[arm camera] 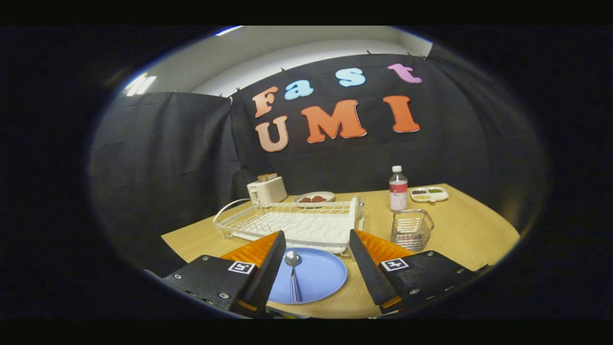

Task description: Take the plate from the dish rack, then take the spoon from the basket and place it into the plate.

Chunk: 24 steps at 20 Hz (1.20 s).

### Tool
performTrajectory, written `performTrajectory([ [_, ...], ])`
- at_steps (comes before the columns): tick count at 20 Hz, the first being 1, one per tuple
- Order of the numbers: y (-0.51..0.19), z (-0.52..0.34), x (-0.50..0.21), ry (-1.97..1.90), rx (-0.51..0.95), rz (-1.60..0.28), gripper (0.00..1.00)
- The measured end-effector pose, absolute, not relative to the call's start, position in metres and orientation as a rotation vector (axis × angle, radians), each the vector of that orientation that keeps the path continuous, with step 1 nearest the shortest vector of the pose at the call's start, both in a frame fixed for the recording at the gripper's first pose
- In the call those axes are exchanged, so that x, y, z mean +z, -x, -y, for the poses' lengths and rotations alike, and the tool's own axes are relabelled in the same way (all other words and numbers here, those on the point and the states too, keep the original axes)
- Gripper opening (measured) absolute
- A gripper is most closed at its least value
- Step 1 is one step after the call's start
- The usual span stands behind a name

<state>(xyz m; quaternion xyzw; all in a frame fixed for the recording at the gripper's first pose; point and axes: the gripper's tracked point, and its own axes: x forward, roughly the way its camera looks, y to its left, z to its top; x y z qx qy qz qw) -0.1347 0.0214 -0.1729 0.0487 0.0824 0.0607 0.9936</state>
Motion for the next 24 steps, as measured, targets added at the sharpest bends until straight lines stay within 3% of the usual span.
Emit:
performTrajectory([
  [9,0.131,0.011,-0.083,0.003,-0.060,0.025,0.85],
  [24,0.128,0.018,-0.029,0.065,-0.118,0.107,0.84],
])
